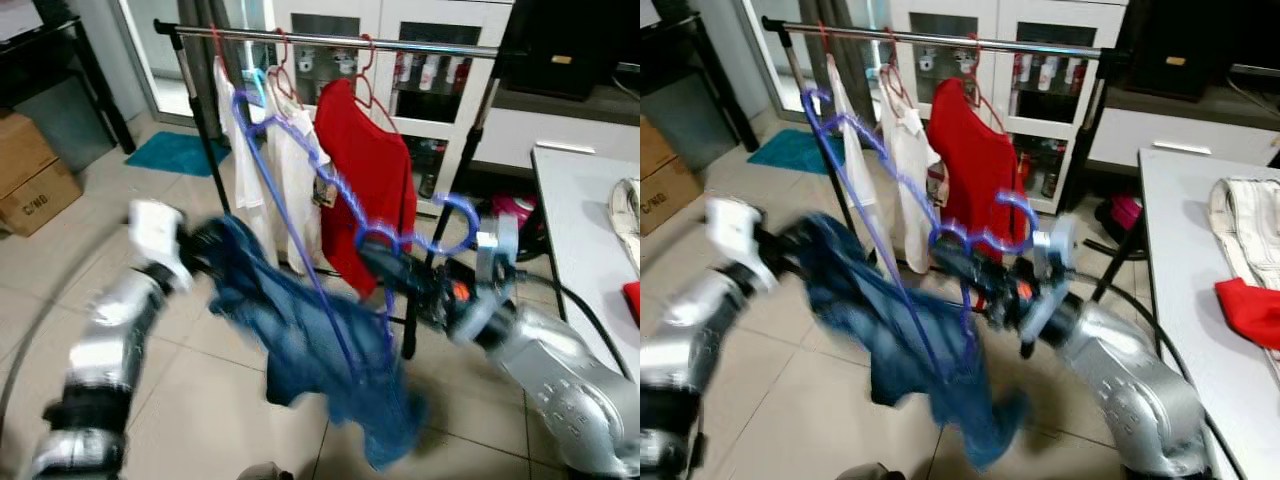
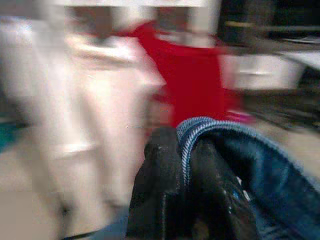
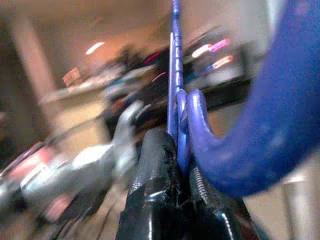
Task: Hang hanger
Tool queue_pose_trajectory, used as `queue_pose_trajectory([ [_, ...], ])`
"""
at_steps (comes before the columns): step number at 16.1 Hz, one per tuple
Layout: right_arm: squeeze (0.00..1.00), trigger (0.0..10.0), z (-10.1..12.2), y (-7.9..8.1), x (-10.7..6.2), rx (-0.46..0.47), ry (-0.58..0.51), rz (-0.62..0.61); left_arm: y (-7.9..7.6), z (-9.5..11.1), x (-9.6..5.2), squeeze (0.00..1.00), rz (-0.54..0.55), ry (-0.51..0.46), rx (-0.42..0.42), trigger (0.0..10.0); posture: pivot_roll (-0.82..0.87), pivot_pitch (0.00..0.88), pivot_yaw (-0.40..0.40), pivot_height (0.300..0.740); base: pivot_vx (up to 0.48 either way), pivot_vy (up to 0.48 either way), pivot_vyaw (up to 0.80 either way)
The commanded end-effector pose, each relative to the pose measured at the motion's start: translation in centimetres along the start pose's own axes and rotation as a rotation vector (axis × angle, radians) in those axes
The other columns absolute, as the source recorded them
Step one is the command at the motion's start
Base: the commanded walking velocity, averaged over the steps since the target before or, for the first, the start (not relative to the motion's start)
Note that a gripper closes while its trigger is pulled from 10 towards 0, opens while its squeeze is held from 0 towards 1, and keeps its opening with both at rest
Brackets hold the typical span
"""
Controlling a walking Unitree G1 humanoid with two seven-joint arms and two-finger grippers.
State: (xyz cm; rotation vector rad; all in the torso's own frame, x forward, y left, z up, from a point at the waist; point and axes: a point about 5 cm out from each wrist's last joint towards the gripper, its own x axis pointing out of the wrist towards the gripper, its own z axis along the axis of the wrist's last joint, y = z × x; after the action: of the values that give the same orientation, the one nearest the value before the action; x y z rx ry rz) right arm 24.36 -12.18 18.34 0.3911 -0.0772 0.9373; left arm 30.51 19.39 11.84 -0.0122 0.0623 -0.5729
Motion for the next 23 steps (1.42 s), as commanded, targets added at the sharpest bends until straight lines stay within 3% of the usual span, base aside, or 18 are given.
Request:
queue_pose_trajectory([
  [1,0.00,0.0,-0.1,-1.1,0.8,-0.019,-0.011,-0.140,-3.0,1.0,0.9,0.00,-0.201,-0.024,0.016,0.0,-0.03,0.000,0.079,0.740,0.000,0.000,0.00],
  [3,0.00,0.0,0.0,-3.2,1.2,-0.070,-0.074,-0.371,-5.5,0.5,0.7,0.00,-0.352,0.015,0.016,0.0,-0.02,0.000,0.073,0.740,0.000,0.000,0.00],
  [4,0.00,0.0,-0.1,-4.0,0.8,-0.093,-0.058,-0.471,-5.1,0.4,0.5,0.00,-0.269,0.012,0.011,0.0,-0.02,0.000,0.071,0.740,0.000,0.000,0.00],
  [5,0.00,10.0,-1.6,-5.3,-0.1,-0.131,0.094,-0.631,-3.9,0.1,-0.1,0.00,-0.079,-0.001,0.002,0.0,-0.02,0.000,0.066,0.740,0.000,0.000,0.00],
  [6,0.00,10.0,-1.9,-5.4,-0.4,-0.139,0.119,-0.656,-3.4,0.0,-0.2,0.00,0.011,0.004,-0.008,8.5,-0.02,0.000,0.064,0.740,0.000,0.000,0.00],
  [7,0.00,10.0,-2.3,-5.3,-1.1,-0.174,0.141,-0.714,-1.7,0.2,-0.4,0.00,0.302,0.022,0.033,10.0,-0.01,0.000,0.056,0.740,0.000,0.000,0.00],
  [8,0.00,10.0,-1.4,-5.1,-1.3,-0.193,0.065,-0.755,-1.4,0.6,-0.4,0.00,0.428,0.031,0.159,10.0,-0.01,0.000,0.051,0.740,0.000,0.000,-0.80],
  [9,0.00,10.0,-0.4,-5.0,-1.4,-0.251,0.005,-0.798,-1.5,0.6,-0.4,0.00,0.444,0.080,0.177,10.0,-0.01,0.000,0.051,0.740,0.000,0.000,-0.80],
  [10,0.00,10.0,0.5,-4.8,-1.7,-0.241,-0.075,-0.829,-2.1,0.4,-0.3,0.00,0.405,0.051,0.069,10.0,-0.01,0.000,0.050,0.740,0.000,0.000,-0.80],
  [11,0.00,10.0,0.9,-4.4,-1.7,-0.227,-0.114,-0.808,-2.4,1.0,-0.2,0.00,0.422,-0.031,0.024,10.0,-0.02,0.000,0.057,0.740,0.000,0.000,-0.80],
  [13,0.00,10.0,0.9,-4.4,-1.7,-0.241,-0.111,-0.820,-2.8,2.0,0.5,0.00,0.438,-0.114,-0.013,10.0,-0.01,0.000,0.049,0.740,0.000,0.000,-0.80],
  [14,0.00,10.0,0.8,-4.5,-1.3,-0.284,-0.098,-0.889,-3.1,3.9,0.8,0.00,0.391,-0.180,0.061,10.0,0.00,0.000,0.046,0.740,0.000,0.000,-0.80],
  [15,0.00,10.0,0.8,-4.4,-1.1,-0.287,-0.089,-0.885,-3.1,4.2,0.9,0.00,0.368,-0.168,0.053,10.0,0.00,0.000,0.046,0.740,0.000,0.000,-0.80],
  [16,0.00,10.0,0.3,-4.2,-0.8,-0.225,-0.065,-0.836,-3.4,3.6,1.2,0.00,0.274,-0.102,0.007,10.0,0.01,0.000,0.047,0.740,0.000,0.000,-0.80],
  [17,0.00,10.0,-0.5,-4.0,-0.3,-0.239,0.015,-0.800,-3.7,2.4,1.0,0.00,0.245,-0.016,0.032,10.0,0.01,0.000,0.041,0.740,0.000,0.000,-0.80],
  [19,0.00,10.0,-1.2,-3.8,-0.4,-0.265,0.088,-0.790,-3.2,2.2,0.9,0.00,0.289,-0.009,0.071,10.0,0.00,0.000,0.037,0.740,0.000,0.000,-0.80],
  [20,0.00,10.0,-1.6,-4.0,-0.9,-0.263,0.118,-0.823,-3.5,1.9,1.4,0.00,0.253,0.005,0.064,10.0,-0.05,0.000,0.063,0.740,0.000,0.000,-0.80],
  [23,0.00,10.0,-1.6,-4.4,-2.0,-0.195,0.109,-0.891,-4.0,2.2,2.3,0.00,0.208,0.017,0.073,10.0,-0.06,0.000,0.088,0.740,0.000,0.252,-0.80],
])
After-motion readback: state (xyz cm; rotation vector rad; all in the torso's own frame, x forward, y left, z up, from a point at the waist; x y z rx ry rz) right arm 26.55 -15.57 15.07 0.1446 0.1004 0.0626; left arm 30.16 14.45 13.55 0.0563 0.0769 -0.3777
